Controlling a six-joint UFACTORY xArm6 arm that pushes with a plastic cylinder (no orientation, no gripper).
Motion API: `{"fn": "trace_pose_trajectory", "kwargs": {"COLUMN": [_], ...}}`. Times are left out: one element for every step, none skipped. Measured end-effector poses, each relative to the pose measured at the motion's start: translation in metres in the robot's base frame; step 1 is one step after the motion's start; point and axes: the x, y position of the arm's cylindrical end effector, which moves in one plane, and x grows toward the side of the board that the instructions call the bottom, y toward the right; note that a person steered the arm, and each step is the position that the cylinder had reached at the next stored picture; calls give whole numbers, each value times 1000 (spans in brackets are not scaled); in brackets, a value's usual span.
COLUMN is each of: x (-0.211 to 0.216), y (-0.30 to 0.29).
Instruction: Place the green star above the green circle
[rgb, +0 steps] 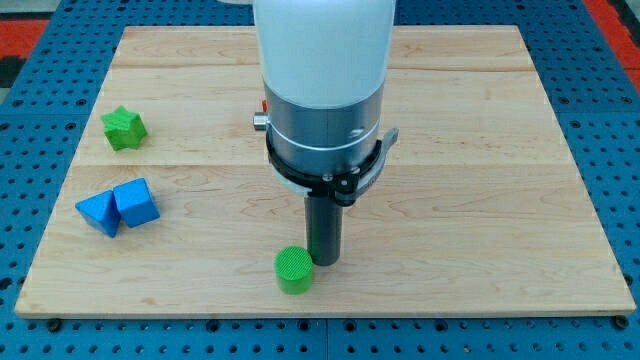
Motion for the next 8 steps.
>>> {"fn": "trace_pose_trajectory", "kwargs": {"x": [-47, -100, -159, -199, -229, -244, -224, -197], "y": [3, -40, -73, -138, -220, -293, -292, -276]}}
